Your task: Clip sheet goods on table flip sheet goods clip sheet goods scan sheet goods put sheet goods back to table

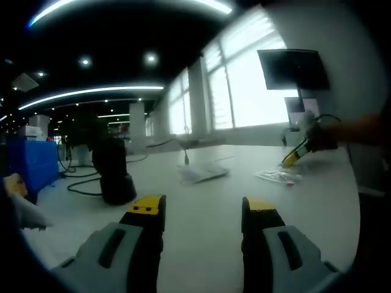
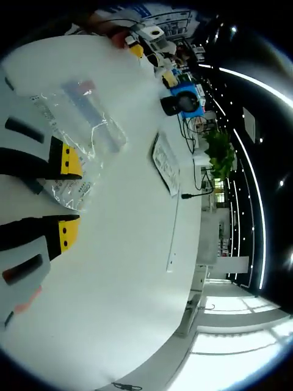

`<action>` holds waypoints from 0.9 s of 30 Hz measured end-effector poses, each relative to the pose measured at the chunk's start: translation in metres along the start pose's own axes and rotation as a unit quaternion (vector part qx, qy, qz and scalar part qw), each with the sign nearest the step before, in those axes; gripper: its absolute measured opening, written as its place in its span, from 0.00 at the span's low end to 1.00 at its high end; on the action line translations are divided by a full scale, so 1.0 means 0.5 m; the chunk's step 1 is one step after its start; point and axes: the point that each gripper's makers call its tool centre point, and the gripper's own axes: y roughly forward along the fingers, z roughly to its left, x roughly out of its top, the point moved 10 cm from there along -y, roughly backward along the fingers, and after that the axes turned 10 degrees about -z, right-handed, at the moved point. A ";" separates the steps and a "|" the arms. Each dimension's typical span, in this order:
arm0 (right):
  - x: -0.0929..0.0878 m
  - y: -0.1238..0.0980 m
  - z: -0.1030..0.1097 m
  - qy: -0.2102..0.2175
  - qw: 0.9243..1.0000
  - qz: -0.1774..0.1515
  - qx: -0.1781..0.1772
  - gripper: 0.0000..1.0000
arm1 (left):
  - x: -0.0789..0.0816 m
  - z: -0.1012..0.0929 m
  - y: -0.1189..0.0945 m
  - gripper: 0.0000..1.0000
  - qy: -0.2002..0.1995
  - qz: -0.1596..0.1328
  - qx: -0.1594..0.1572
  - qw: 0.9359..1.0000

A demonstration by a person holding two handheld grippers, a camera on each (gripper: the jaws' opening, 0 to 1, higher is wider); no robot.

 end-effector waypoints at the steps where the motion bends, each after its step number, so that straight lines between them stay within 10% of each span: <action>1: -0.001 0.000 0.002 -0.002 1.000 0.000 0.000 0.19 | 0.000 0.000 0.000 0.42 0.000 0.000 0.000 1.000; 6: 0.003 -0.004 0.002 -0.015 1.000 0.019 -0.016 0.02 | 0.000 0.001 0.000 0.42 0.000 0.000 0.001 1.000; 15: 0.009 -0.009 0.005 0.008 1.000 0.006 0.002 0.00 | 0.003 -0.005 -0.001 0.42 -0.001 0.000 0.000 1.000; 27: 0.101 -0.033 0.019 0.093 0.990 -0.106 0.029 0.00 | 0.006 -0.010 -0.002 0.42 0.000 0.001 0.002 1.000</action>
